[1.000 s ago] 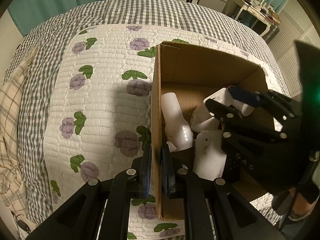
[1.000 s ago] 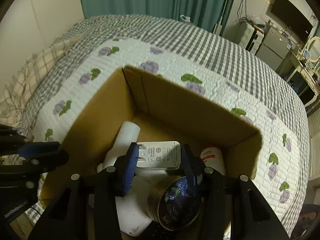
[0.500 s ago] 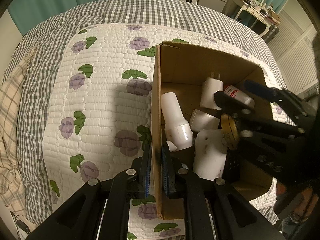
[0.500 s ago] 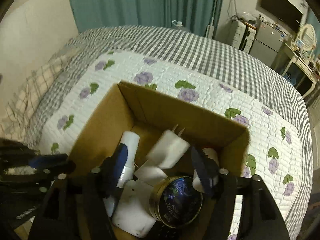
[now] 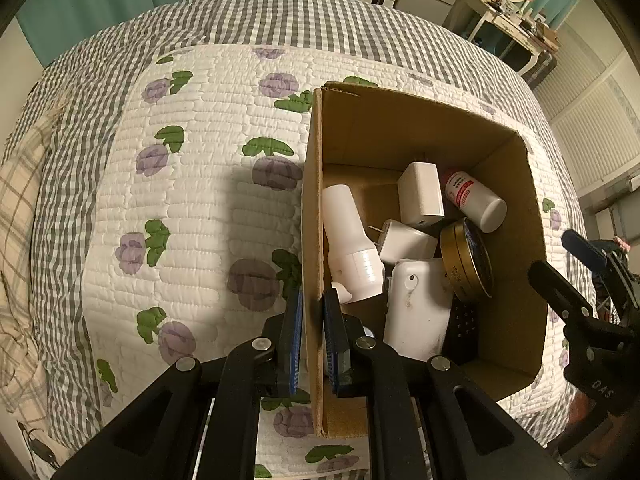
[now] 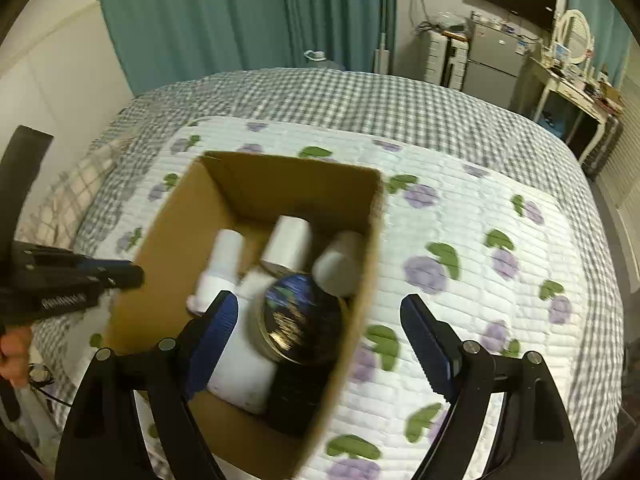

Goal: Organize rigid objects

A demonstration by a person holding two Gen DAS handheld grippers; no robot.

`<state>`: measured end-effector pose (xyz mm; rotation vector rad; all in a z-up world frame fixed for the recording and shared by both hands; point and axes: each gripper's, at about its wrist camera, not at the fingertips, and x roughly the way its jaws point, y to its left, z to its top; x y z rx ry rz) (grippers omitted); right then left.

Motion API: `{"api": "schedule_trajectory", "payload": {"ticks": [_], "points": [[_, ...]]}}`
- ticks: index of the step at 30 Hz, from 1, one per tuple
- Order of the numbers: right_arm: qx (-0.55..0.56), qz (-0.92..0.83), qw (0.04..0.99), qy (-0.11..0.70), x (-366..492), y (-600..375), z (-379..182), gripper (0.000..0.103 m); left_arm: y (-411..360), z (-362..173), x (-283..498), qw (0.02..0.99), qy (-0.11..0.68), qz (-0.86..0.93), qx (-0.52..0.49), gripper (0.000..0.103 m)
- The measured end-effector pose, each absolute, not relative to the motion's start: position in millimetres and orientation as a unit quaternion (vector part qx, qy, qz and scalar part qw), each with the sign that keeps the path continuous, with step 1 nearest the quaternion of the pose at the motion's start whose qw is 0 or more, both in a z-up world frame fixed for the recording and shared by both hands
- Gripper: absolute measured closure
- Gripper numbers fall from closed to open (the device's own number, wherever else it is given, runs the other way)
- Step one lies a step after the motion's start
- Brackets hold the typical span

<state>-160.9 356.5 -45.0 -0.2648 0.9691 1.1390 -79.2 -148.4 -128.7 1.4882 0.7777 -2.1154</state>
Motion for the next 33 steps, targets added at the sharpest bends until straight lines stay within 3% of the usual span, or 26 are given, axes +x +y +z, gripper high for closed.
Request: {"api": "schedule_trajectory", "payload": {"ticks": [4, 6, 8, 19, 22, 23, 26, 27, 33], "points": [[-0.104, 0.504, 0.731, 0.448, -150, 339, -49, 0.019, -147, -127, -80, 0.225, 0.278, -0.764, 0.538, 0.093], [-0.104, 0.495, 0.74, 0.444, -149, 332, -52, 0.009, -145, -126, -80, 0.23, 0.273, -0.764, 0.538, 0.093], [-0.102, 0.485, 0.749, 0.441, -149, 325, -55, 0.006, -144, -125, -80, 0.234, 0.271, -0.764, 0.537, 0.093], [-0.114, 0.462, 0.767, 0.43, -151, 285, -48, 0.005, -128, -78, -71, 0.253, 0.241, -0.793, 0.499, 0.09], [-0.091, 0.456, 0.784, 0.41, -146, 265, -19, 0.005, -119, -46, -62, 0.262, 0.239, -0.812, 0.464, 0.08], [-0.086, 0.456, 0.789, 0.404, -144, 260, -8, 0.005, -116, -36, -60, 0.263, 0.239, -0.818, 0.452, 0.072], [-0.074, 0.449, 0.808, 0.375, -144, 242, 30, 0.002, -99, 4, -46, 0.277, 0.219, -0.847, 0.398, 0.029], [-0.071, 0.448, 0.813, 0.365, -146, 237, 42, 0.0, -91, 19, -40, 0.285, 0.212, -0.857, 0.375, 0.022], [-0.028, 0.442, 0.842, 0.309, -167, 196, 107, 0.0, -60, 76, -6, 0.32, 0.194, -0.882, 0.285, 0.0]]}}
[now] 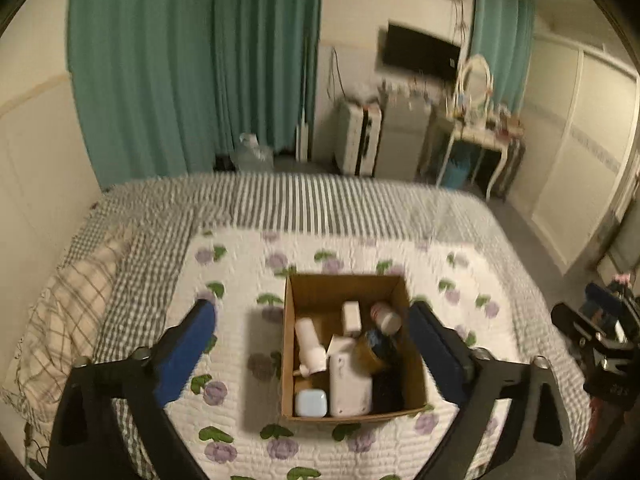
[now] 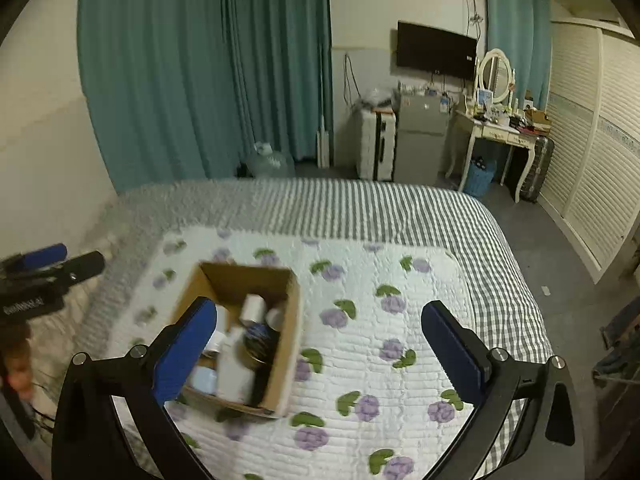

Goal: Organize rigid objects

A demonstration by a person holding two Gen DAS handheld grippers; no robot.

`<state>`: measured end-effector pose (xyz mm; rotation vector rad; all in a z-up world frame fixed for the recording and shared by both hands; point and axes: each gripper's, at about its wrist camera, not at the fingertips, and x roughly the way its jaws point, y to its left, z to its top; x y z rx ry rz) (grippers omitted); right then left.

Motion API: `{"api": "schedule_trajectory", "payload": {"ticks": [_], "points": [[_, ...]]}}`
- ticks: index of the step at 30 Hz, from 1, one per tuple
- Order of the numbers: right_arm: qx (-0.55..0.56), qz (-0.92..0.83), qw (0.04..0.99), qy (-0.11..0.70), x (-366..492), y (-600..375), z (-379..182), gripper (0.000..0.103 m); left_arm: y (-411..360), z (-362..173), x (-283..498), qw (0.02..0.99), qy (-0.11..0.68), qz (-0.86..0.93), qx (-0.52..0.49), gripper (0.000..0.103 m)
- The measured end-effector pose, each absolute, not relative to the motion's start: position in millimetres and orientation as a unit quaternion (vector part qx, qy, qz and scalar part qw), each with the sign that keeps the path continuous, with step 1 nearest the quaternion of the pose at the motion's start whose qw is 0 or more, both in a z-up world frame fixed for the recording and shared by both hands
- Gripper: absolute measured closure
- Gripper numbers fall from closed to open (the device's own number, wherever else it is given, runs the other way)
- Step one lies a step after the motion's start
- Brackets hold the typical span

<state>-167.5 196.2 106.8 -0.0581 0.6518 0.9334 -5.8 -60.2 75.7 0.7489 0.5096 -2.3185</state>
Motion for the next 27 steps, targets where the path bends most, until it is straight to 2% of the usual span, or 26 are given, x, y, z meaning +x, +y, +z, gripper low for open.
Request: {"api": "schedule_trajectory", "payload": {"ticks": [6, 11, 14, 27], "points": [[-0.001, 0.428, 0.874, 0.231, -198, 166, 133, 0.0, -35, 96, 26, 0.328, 0.158, -0.908, 0.208, 0.0], [-0.006, 0.41, 0.892, 0.192, -209, 161, 131, 0.0, -21, 87, 42, 0.351, 0.094, -0.919, 0.151, 0.0], [-0.02, 0.395, 0.903, 0.167, -217, 162, 125, 0.0, -18, 75, 40, 0.356, 0.072, -0.919, 0.151, 0.0], [-0.023, 0.397, 0.894, 0.205, -208, 185, 102, 0.0, -20, 69, 32, 0.33, 0.105, -0.923, 0.167, 0.0]]}}
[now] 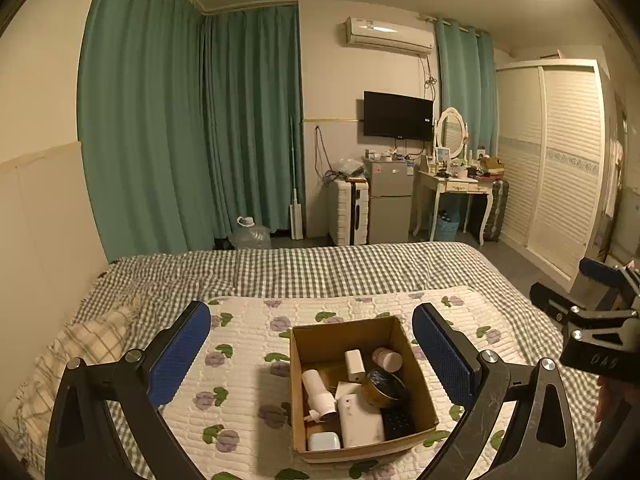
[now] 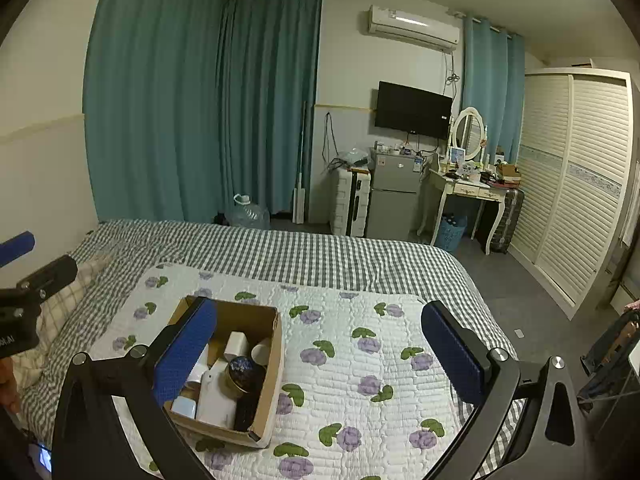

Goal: Organize rigid objects

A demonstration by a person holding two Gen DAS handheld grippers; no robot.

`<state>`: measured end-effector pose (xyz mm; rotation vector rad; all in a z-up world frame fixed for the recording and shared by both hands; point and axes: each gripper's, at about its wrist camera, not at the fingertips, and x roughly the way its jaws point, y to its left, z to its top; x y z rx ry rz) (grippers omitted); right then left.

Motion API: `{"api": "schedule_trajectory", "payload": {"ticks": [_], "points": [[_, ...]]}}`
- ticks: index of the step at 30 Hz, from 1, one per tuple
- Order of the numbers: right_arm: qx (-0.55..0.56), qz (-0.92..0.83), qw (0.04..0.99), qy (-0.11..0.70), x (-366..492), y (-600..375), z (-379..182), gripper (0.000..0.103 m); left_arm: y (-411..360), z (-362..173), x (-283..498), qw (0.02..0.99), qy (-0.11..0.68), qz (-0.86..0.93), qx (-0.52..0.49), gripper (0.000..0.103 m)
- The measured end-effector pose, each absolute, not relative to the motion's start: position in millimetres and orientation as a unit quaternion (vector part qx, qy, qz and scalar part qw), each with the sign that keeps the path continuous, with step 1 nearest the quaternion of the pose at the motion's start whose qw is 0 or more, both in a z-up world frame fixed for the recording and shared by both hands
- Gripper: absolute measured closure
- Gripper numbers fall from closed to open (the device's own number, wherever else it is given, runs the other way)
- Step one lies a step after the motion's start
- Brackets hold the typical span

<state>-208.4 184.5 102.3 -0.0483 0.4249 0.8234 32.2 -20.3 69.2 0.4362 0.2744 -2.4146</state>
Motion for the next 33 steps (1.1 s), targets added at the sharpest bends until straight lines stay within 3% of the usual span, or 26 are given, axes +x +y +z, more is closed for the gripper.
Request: {"api": "schedule_trajectory", "payload": {"ticks": [10, 33], "points": [[-0.009, 0.411, 0.886, 0.212, -212, 185, 108, 0.0, -30, 63, 29, 0.33, 0.145, -0.915, 0.183, 0.0], [-0.022, 0.424, 0.873, 0.24, -214, 200, 101, 0.0, -26, 57, 17, 0.328, 0.125, -0.915, 0.199, 0.0]]}}
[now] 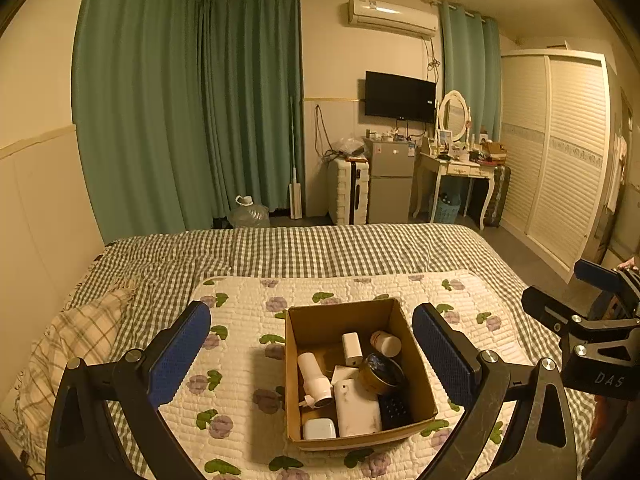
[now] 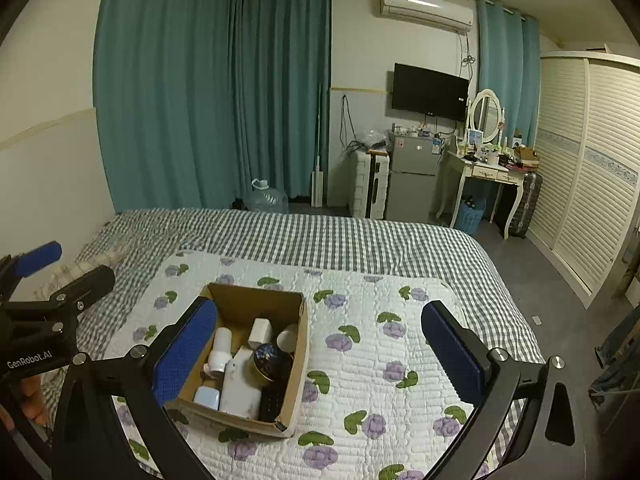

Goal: Organize rigid objects

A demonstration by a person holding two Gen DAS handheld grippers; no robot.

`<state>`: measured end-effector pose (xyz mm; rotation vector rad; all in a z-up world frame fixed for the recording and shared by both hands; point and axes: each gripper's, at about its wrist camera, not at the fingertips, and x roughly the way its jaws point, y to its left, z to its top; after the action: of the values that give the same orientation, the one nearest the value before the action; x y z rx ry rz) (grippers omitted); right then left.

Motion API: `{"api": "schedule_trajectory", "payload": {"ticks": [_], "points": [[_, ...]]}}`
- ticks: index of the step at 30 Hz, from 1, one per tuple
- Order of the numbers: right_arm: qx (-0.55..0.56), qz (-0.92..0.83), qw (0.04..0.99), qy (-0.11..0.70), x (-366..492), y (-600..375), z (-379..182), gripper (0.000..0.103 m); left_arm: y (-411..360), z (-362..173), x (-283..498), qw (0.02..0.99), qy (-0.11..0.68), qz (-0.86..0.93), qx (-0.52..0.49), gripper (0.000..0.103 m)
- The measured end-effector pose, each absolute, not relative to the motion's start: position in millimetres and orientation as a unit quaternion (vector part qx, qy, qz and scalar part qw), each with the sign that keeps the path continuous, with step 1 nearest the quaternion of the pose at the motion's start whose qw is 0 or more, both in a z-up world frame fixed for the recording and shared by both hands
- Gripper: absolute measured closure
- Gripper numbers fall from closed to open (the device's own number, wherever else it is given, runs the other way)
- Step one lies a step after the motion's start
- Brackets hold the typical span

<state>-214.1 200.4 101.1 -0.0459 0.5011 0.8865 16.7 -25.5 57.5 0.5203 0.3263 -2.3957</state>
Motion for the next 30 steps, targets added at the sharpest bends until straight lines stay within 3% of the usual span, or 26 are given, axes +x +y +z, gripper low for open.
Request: {"api": "schedule_trajectory", "payload": {"ticks": [30], "points": [[-0.048, 0.422, 0.861, 0.279, -210, 216, 82, 0.0, -35, 47, 12, 0.327, 0.147, -0.906, 0.225, 0.0]]}}
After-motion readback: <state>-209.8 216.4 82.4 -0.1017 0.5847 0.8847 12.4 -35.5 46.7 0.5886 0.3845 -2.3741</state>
